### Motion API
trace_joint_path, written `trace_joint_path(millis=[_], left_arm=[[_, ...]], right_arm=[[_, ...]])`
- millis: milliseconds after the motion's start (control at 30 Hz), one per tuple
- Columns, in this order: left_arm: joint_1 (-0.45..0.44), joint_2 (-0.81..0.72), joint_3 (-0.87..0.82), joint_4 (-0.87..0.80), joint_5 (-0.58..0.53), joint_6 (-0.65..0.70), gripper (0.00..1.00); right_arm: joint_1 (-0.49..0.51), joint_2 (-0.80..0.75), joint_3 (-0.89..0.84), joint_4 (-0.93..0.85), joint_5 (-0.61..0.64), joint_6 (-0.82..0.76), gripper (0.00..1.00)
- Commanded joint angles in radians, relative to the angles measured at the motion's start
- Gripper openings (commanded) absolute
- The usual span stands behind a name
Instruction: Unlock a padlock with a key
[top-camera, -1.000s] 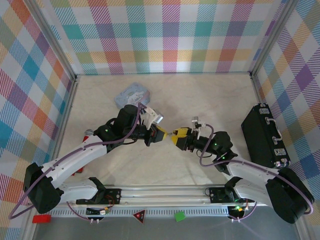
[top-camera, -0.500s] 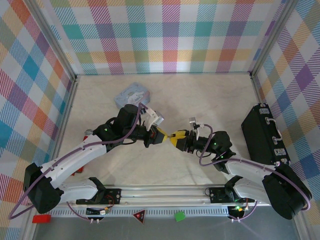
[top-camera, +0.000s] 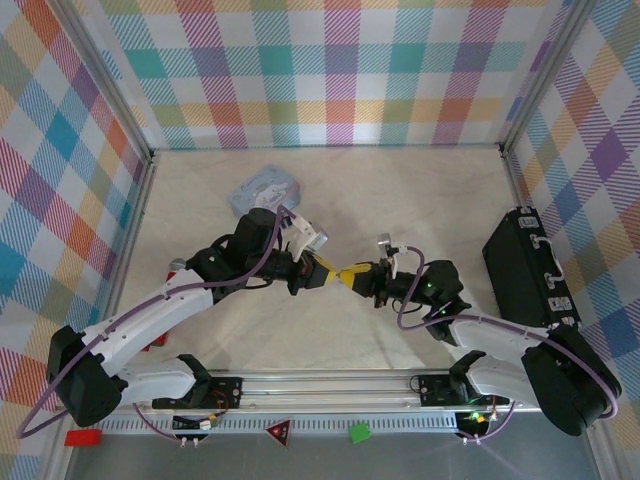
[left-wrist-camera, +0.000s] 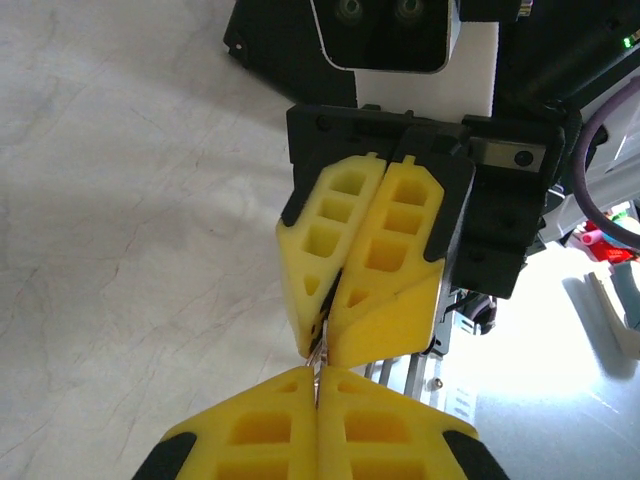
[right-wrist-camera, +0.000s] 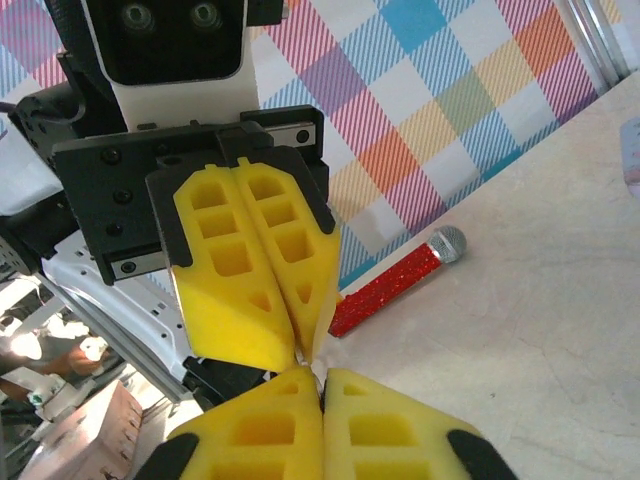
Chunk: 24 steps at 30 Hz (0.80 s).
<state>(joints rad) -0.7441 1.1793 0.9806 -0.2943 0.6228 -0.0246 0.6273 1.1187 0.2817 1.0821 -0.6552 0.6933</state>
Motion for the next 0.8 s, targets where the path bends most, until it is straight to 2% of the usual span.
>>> trace_joint_path(millis=[0,33,133,267,367,433,600,667,767], left_arm=[[-0.006,0.009,0.024,-0.002,-0.020,0.020,0.00],[-0.005,0.010,0.026,-0.002,-0.029,0.020,0.01],[-0.005,0.008,0.009,0.065,-0.063,-0.014,0.21],[-0.004,-0.032,-0.043,0.169,-0.151,-0.078,0.36],[0.026,-0.130,-0.149,0.309,-0.229,-0.165,0.53],[0.068,-0.195,-0.210,0.372,-0.276,-0.215,0.57],[0.129,-0.242,-0.248,0.325,-0.458,-0.255,0.59],[0.173,-0.243,-0.290,0.372,-0.466,-0.294,0.62],[0.257,-0.206,-0.364,0.501,-0.422,-0.375,0.67]], right_arm=[[0.003,-0.033,0.023,-0.015,0.016,-0.029,0.00],[0.004,-0.043,0.022,-0.033,0.025,-0.034,0.00],[0.003,-0.072,0.012,-0.080,0.067,-0.049,0.00],[0.003,-0.135,0.007,-0.185,0.149,-0.080,0.00],[0.003,-0.219,0.009,-0.330,0.226,-0.123,0.00],[0.004,-0.290,0.010,-0.426,0.274,-0.152,0.00],[0.002,-0.442,0.005,-0.634,0.369,-0.201,0.00],[0.001,-0.496,0.001,-0.696,0.403,-0.215,0.00],[0.000,-0.565,0.005,-0.787,0.429,-0.239,0.00]])
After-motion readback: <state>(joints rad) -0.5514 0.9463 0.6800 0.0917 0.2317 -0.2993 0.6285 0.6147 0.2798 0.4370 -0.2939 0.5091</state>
